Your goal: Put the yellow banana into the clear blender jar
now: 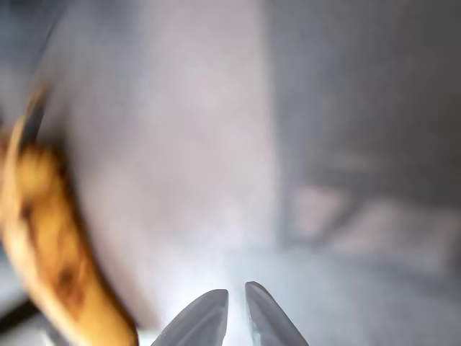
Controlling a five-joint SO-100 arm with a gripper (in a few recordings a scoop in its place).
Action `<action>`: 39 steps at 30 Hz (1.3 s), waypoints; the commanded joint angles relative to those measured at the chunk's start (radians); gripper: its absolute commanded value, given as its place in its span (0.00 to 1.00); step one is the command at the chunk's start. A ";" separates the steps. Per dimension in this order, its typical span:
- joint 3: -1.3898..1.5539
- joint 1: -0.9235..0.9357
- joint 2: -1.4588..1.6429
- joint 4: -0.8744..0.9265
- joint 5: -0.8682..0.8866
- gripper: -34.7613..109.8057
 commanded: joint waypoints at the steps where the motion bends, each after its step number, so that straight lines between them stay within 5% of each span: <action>1: -0.083 -0.120 -0.040 -0.112 -0.040 0.24; 5: -0.468 -0.181 -0.681 -0.233 -0.017 0.24; 9: -1.212 -0.187 -1.496 0.109 -0.017 0.24; 13: -1.660 -0.184 -1.894 0.298 -0.011 0.24; 19: -1.907 -0.183 -2.059 0.365 -0.011 0.25; 24: -1.927 -0.204 -2.080 0.370 -0.017 0.42; 39: -2.043 -0.296 -2.169 0.350 -0.038 0.43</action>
